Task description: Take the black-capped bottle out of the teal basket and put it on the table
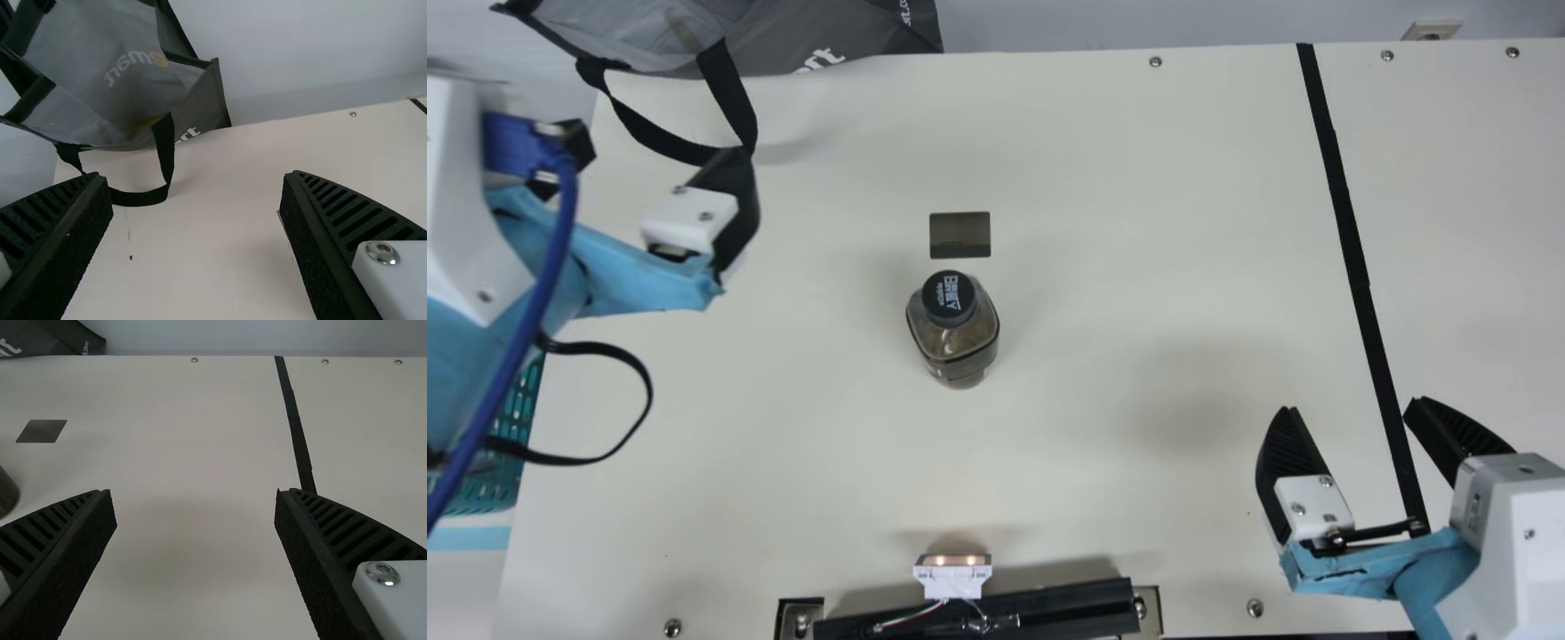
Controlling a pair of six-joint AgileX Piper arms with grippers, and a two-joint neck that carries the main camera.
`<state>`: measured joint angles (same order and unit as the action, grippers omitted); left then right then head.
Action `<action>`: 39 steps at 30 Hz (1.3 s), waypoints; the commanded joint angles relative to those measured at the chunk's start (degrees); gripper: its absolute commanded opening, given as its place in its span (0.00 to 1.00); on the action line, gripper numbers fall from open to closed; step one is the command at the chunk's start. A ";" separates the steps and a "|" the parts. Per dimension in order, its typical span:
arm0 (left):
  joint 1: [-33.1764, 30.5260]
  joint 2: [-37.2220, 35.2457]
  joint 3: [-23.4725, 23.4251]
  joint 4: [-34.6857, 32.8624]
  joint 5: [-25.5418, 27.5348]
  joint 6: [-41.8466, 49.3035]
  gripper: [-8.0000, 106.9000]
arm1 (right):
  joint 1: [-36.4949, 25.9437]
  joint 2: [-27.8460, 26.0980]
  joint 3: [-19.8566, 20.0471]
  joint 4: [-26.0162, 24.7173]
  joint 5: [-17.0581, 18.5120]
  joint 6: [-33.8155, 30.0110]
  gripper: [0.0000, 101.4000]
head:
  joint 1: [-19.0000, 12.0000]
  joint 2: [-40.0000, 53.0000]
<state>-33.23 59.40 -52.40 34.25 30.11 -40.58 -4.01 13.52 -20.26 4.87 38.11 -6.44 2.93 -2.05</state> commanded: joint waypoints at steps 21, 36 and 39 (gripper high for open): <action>9.10 -13.01 6.09 1.76 -0.32 1.85 1.00 | 0.00 0.00 0.00 -0.05 0.07 0.00 0.90 | -0.21 0.47; 12.14 -21.02 11.55 -0.15 0.10 2.21 1.00 | 0.00 0.00 0.00 -0.05 0.07 0.00 0.90 | -0.21 0.47; 12.79 -22.59 12.74 -1.09 0.19 2.83 1.00 | 0.00 0.00 0.00 -0.05 0.07 0.00 0.90 | -0.21 0.47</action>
<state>-20.62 37.25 -39.92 33.38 30.35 -38.01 -4.01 13.52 -20.26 4.82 38.18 -6.44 2.93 -2.05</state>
